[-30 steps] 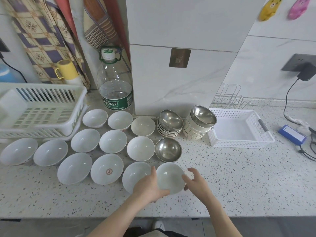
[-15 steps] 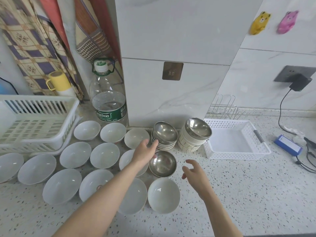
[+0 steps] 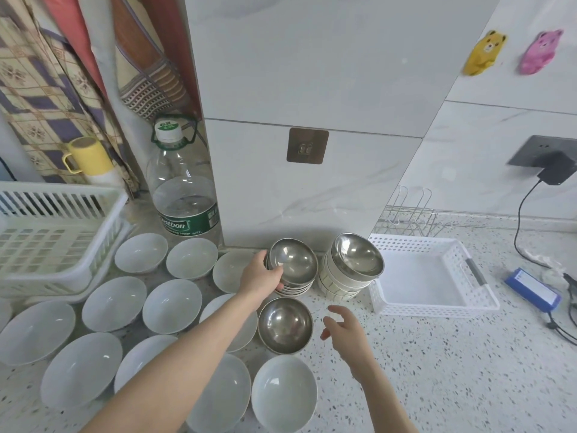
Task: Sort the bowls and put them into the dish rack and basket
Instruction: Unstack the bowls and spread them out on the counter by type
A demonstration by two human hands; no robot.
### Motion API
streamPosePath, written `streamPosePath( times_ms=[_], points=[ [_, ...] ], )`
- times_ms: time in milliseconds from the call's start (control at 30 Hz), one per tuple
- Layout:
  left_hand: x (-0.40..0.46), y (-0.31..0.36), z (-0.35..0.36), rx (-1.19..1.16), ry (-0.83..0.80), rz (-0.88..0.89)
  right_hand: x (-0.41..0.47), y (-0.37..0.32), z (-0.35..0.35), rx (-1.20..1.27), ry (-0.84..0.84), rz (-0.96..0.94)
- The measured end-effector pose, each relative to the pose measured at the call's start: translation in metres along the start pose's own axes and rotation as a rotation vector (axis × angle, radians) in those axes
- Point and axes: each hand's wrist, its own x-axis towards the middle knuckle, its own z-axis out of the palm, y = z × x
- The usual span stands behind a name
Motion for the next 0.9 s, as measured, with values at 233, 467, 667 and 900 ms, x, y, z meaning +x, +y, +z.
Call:
streamPosePath(
  times_ms=[233,467,667,900],
  points=[
    [-0.011,0.004,-0.012,-0.155,-0.012,-0.052,0.017,-0.010,-0.001,0.052,0.006,0.019],
    [-0.031,-0.008,-0.049,-0.501,0.045,-0.108,0.042,-0.036,0.014,-0.014,-0.017,0.032],
    [-0.040,-0.036,-0.071,-0.620,0.118,-0.183,0.062,-0.053,0.039,-0.156,-0.044,0.054],
    [-0.050,-0.061,-0.082,-0.679,0.174,-0.231,0.074,-0.056,0.054,-0.204,0.131,0.051]
  ],
)
